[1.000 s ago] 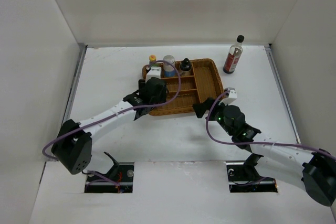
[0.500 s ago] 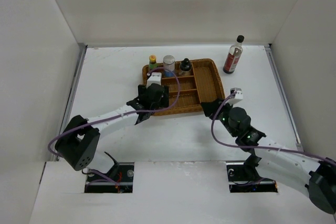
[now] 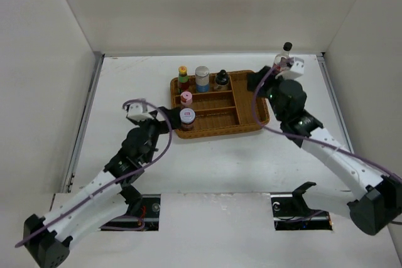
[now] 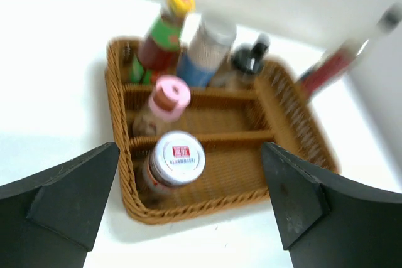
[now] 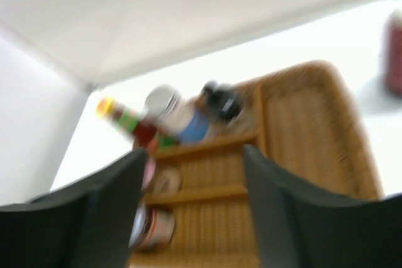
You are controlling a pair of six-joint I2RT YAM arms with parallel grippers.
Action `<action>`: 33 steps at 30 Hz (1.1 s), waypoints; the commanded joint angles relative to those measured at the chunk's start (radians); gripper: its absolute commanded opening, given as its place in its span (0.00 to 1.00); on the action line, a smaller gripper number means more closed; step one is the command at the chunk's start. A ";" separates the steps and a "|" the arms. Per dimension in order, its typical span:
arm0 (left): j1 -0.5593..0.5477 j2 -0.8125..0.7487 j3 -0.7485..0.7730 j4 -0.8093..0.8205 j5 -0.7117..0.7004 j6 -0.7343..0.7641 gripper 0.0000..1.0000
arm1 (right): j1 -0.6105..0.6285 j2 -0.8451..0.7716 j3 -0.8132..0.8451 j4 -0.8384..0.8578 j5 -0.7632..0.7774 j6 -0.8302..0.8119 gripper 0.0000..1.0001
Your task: Organize the condiment bottles
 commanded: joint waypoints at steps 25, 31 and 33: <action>0.237 -0.201 -0.379 0.207 -0.053 -0.223 1.00 | -0.406 0.771 0.827 -0.270 0.137 -0.371 0.94; 0.255 -0.191 -0.385 0.207 -0.041 -0.233 1.00 | -0.423 0.826 0.851 -0.212 0.133 -0.374 0.77; 0.258 -0.190 -0.388 0.210 -0.034 -0.236 1.00 | -0.431 0.847 0.871 -0.209 0.122 -0.381 0.72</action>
